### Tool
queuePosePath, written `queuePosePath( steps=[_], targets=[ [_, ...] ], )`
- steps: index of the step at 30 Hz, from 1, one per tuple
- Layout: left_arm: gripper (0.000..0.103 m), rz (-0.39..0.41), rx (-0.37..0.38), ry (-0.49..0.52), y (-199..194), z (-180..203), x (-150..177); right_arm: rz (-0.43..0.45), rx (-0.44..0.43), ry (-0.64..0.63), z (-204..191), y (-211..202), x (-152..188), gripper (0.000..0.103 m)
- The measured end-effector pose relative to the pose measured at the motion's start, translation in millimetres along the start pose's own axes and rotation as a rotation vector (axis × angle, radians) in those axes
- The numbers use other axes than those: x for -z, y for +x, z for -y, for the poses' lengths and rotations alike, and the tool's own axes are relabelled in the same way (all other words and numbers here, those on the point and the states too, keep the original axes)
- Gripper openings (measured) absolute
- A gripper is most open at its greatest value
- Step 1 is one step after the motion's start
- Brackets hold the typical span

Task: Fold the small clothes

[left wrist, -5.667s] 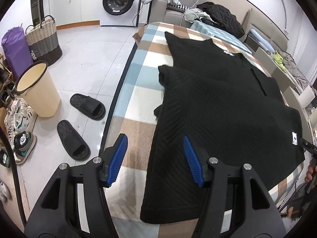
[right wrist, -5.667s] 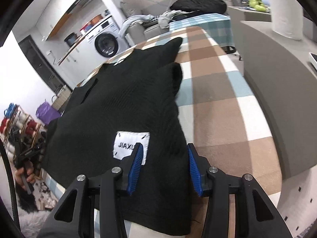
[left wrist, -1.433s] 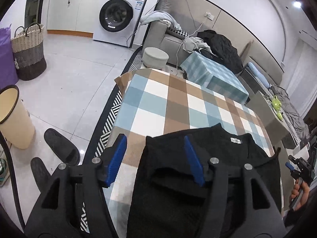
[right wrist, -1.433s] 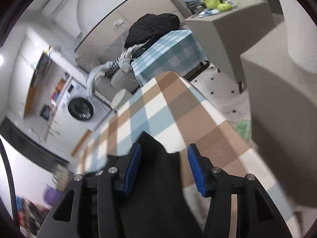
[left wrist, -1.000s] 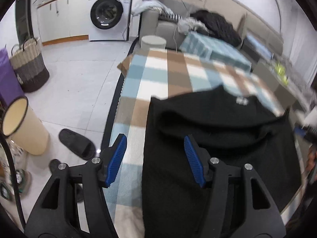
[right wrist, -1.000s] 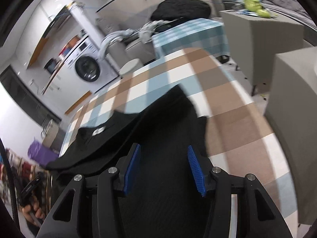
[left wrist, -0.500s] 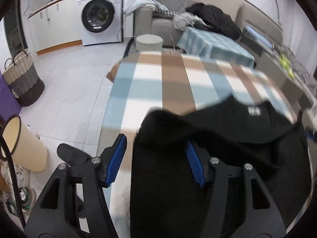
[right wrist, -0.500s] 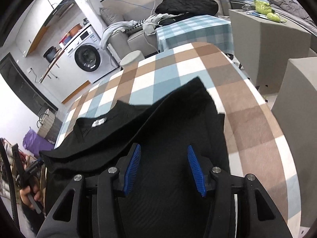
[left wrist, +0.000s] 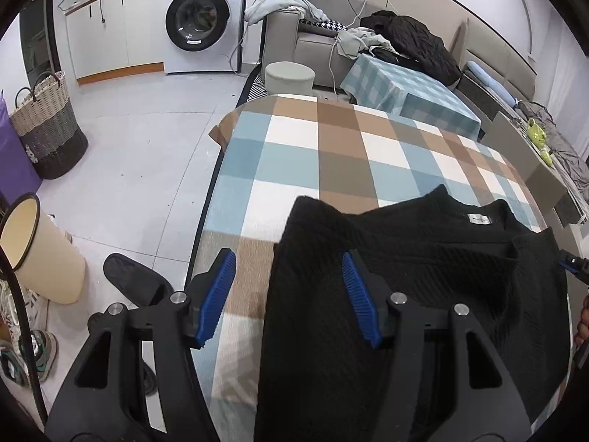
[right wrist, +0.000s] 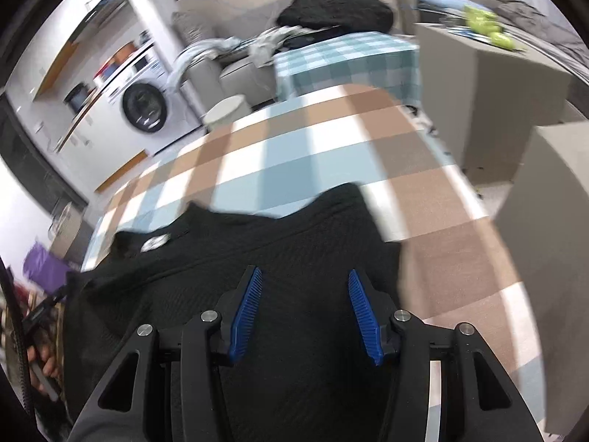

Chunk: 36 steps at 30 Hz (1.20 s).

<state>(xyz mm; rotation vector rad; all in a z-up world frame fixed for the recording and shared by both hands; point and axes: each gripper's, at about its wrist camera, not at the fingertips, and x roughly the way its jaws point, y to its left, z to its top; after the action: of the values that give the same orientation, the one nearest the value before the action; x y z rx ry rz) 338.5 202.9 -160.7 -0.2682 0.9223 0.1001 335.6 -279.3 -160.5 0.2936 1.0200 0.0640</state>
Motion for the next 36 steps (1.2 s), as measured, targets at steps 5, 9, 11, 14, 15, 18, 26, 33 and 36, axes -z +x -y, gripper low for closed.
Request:
queuePosePath(
  steps=[5, 9, 11, 14, 15, 18, 26, 33, 36],
  targets=[
    [0.057, -0.003, 0.012, -0.011, -10, -1, 11, -0.032, -0.004, -0.091, -32, 10, 10, 0.052],
    [0.057, 0.0, 0.021, -0.02, -18, 0, 19, -0.047, -0.033, -0.07, -50, 13, 12, 0.053],
    [0.057, 0.003, 0.033, -0.022, -22, 1, 22, -0.048, -0.064, -0.105, -73, 17, 15, 0.052],
    [0.057, 0.011, 0.035, -0.013, -29, 4, 27, -0.074, -0.088, -0.157, -109, 30, 20, 0.052],
    [0.057, 0.011, 0.043, -0.014, -32, 4, 29, -0.087, -0.098, -0.168, -121, 37, 22, 0.052],
    [0.057, 0.009, 0.056, -0.013, -37, 3, 35, -0.107, -0.09, -0.205, -146, 58, 25, 0.052],
    [0.057, 0.022, 0.069, -0.042, -48, -12, 44, -0.091, 0.017, -0.333, -176, 83, 28, 0.002],
    [0.057, 0.025, 0.067, -0.085, -49, -26, 42, 0.006, 0.002, -0.236, -160, 64, 10, 0.002],
    [0.057, 0.012, 0.065, -0.078, -45, -24, 41, -0.107, -0.025, -0.23, -156, 81, 11, 0.004]
  ],
)
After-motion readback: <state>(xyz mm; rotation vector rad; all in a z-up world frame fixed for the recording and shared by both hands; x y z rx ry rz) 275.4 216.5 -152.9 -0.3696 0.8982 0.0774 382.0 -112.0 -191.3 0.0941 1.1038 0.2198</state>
